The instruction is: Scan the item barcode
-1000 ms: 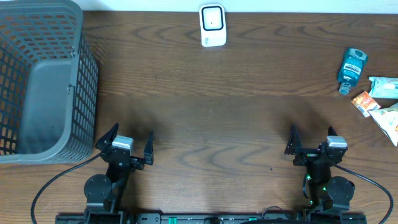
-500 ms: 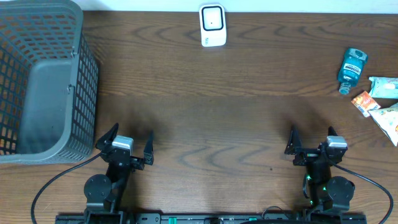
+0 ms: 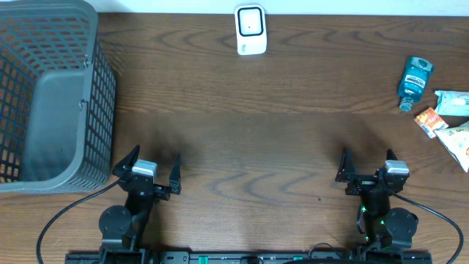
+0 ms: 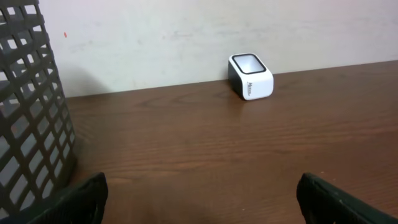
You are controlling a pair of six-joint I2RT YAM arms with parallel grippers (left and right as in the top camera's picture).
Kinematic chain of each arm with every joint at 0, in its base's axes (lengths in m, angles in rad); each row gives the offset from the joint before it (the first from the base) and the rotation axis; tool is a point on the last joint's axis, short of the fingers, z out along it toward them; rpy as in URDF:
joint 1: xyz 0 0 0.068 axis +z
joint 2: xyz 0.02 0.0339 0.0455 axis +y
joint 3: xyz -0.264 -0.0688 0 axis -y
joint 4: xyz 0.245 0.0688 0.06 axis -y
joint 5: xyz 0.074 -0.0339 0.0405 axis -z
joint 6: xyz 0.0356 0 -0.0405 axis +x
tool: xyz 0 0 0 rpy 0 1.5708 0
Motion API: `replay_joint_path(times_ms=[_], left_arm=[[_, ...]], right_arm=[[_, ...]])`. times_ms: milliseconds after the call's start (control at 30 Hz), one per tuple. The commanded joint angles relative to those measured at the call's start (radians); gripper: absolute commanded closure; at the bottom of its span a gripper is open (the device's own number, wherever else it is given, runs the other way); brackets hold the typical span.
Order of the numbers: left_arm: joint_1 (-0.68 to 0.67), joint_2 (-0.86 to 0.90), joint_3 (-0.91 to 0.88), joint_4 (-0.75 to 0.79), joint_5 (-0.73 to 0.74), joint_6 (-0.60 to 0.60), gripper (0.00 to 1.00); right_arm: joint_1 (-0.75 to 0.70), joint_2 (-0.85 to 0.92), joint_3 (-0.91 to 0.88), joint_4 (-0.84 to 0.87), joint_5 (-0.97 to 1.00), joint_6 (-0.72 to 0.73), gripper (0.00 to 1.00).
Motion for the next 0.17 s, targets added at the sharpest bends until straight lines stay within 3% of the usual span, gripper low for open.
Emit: replay_joint_path(times_ms=[0, 133], left_arm=[[-0.003, -0.008, -0.018, -0.032, -0.002, -0.005, 0.03], [-0.003, -0.008, -0.018, -0.032, -0.002, -0.005, 0.03]], right_arm=[[0.002, -0.006, -0.001, -0.004, 0.005, -0.01, 0.01], [0.002, -0.006, -0.001, -0.004, 0.005, -0.01, 0.01]])
